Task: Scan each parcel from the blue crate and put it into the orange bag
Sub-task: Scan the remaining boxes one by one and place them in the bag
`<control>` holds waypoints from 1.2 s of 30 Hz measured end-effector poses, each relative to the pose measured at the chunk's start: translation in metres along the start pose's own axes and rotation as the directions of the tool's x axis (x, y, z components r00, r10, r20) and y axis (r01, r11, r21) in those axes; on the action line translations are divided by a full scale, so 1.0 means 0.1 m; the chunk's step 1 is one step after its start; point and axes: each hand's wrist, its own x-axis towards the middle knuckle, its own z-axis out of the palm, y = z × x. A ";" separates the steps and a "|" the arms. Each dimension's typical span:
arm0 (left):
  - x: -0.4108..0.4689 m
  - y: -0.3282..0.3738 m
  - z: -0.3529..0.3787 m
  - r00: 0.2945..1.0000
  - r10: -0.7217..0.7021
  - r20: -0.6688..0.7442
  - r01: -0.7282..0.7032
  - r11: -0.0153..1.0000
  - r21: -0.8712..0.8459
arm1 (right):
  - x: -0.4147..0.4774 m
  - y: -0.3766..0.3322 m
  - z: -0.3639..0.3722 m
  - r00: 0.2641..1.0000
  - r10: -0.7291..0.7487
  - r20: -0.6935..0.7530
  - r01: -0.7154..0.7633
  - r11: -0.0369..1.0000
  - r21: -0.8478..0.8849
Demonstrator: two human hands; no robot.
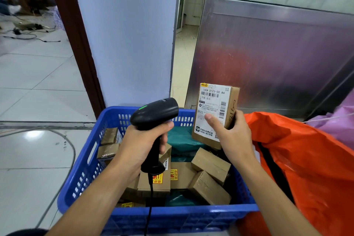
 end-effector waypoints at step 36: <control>0.01 -0.08 0.04 0.999 -0.028 -0.024 0.028 1.000 -0.004 | 0.01 0.10 -0.24 0.996 0.029 0.081 -0.018 0.991 -0.135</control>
